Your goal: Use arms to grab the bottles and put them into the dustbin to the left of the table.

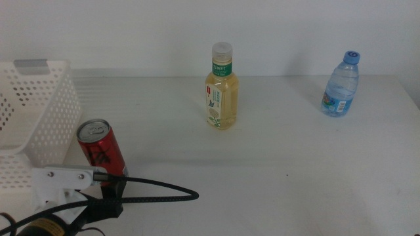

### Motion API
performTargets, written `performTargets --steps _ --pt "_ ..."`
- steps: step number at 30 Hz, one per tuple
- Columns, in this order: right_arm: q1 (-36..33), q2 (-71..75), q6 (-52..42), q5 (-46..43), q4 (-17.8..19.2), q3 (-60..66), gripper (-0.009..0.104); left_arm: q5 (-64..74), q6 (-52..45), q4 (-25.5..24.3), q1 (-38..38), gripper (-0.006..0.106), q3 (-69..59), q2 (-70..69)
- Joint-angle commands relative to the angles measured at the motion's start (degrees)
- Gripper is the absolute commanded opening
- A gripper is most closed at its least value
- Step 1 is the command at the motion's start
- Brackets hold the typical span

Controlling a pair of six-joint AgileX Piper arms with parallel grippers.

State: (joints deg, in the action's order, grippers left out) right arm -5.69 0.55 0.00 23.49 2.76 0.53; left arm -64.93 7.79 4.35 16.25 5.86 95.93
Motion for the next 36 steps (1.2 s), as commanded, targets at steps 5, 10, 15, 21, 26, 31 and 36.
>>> performTargets --steps 5,10,15,21,26,31,36 --pt "0.3 1.6 -0.7 -4.2 0.5 -1.6 0.068 -10.5 -1.0 2.0 0.2 0.090 2.3 -1.2" --pt "0.3 1.6 -0.7 -4.2 0.5 -1.6 0.068 -10.5 -1.9 2.9 0.2 0.090 4.3 -1.2" --pt "0.3 1.6 -0.7 -4.2 0.5 -1.6 0.068 -10.5 -4.2 5.2 0.2 0.090 6.7 -1.2" --pt "0.3 1.6 -0.7 -4.2 0.5 -1.6 0.068 -10.5 -4.7 6.2 0.2 0.090 10.0 1.3" --pt "0.3 1.6 -0.7 -4.2 0.5 -1.6 0.068 -10.5 -3.7 5.7 0.2 0.090 11.4 4.0" --pt "0.3 1.6 -0.7 -4.2 0.5 -1.6 0.068 -10.5 -3.9 5.7 0.2 0.074 11.5 4.3" --pt "0.3 1.6 -0.7 -4.2 0.5 -1.6 0.068 -10.5 -0.5 5.0 0.2 0.032 11.5 4.3"
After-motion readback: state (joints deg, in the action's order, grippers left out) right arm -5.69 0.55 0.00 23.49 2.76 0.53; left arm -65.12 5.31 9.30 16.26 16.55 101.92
